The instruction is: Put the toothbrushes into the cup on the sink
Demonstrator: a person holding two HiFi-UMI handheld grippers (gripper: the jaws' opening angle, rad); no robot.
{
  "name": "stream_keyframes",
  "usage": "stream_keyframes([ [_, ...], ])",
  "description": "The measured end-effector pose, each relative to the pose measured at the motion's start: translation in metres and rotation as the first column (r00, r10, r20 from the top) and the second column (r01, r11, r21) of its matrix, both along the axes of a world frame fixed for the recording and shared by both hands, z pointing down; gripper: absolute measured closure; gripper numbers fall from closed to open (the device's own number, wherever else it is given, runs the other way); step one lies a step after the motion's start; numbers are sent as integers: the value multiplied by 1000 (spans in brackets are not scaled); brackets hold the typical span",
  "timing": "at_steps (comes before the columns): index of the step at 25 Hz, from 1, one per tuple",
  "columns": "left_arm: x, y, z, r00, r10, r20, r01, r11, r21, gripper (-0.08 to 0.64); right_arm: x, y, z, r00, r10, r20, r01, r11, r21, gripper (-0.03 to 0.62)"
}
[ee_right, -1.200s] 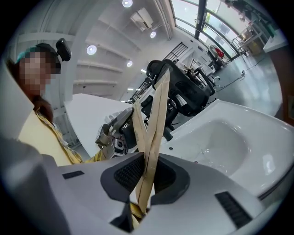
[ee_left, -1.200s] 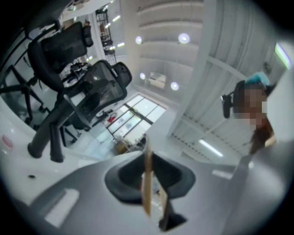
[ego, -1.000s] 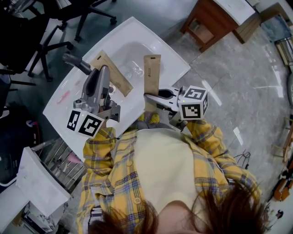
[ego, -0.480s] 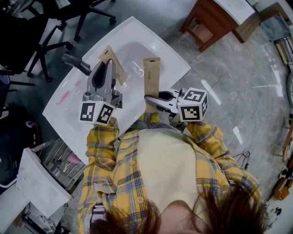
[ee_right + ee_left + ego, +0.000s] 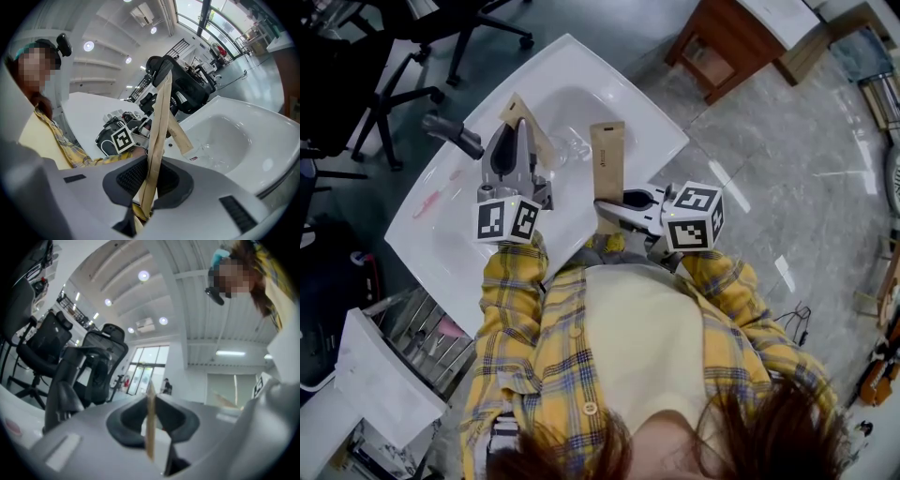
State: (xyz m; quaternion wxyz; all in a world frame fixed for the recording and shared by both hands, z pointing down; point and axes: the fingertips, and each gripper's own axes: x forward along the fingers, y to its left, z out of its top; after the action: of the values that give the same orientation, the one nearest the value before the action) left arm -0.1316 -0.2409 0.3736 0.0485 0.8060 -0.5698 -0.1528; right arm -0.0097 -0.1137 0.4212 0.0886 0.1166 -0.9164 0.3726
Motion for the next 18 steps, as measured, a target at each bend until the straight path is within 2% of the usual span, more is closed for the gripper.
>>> stream_keyframes([
  [4, 5, -6, 6, 1000, -5, -7, 5, 1000, -5, 497, 2, 0, 1, 1000, -2, -2, 2, 1000, -3, 549],
  [11, 20, -11, 31, 998, 38, 47, -34, 997, -68, 495, 0, 1, 2, 1000, -12, -4, 12, 1000, -10, 549],
  [14, 23, -14, 42, 995, 55, 83, -45, 992, -120, 495, 0, 0, 3, 1000, -16, -7, 16, 1000, -15, 549],
  [18, 20, -14, 63, 990, 49, 131, -20, 976, -217, 496, 0, 1, 4, 1000, -22, -6, 22, 1000, -19, 549],
])
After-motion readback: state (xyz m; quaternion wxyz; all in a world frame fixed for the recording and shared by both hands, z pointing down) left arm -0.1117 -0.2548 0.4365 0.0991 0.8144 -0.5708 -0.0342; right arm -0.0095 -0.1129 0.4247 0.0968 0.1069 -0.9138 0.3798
